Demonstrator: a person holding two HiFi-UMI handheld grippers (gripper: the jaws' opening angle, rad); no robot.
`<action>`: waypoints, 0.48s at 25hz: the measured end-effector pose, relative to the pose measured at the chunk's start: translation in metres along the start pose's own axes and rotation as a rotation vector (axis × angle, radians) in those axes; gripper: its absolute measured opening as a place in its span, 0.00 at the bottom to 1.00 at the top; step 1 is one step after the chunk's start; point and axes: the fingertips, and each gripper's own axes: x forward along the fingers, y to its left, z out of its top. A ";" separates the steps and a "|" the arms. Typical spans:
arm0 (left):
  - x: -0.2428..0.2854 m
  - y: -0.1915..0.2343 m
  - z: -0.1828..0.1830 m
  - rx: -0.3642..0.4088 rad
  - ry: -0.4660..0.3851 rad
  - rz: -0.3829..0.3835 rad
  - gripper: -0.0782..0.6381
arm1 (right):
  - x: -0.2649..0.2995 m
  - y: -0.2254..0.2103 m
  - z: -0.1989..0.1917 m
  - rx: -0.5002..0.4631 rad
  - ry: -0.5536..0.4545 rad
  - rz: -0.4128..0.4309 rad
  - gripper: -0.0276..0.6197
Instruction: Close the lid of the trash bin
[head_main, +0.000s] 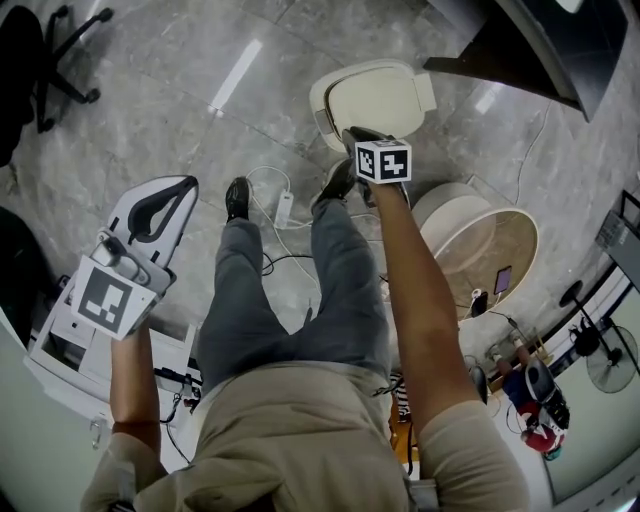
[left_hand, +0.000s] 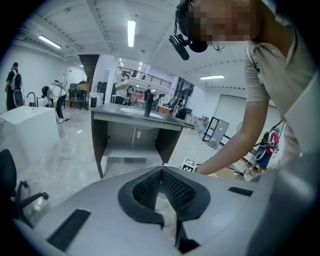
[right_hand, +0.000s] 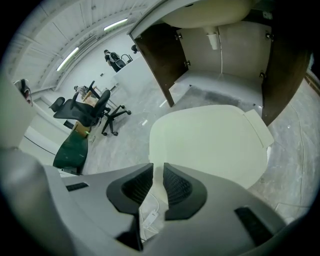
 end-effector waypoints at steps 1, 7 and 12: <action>-0.001 0.001 -0.002 -0.001 0.002 0.003 0.13 | 0.003 -0.001 -0.001 -0.002 0.004 -0.004 0.15; -0.004 0.004 -0.013 -0.009 0.006 0.014 0.13 | 0.022 -0.010 -0.008 -0.024 0.031 -0.050 0.11; -0.006 0.010 -0.022 -0.010 0.012 0.018 0.13 | 0.036 -0.013 -0.012 -0.021 0.045 -0.081 0.11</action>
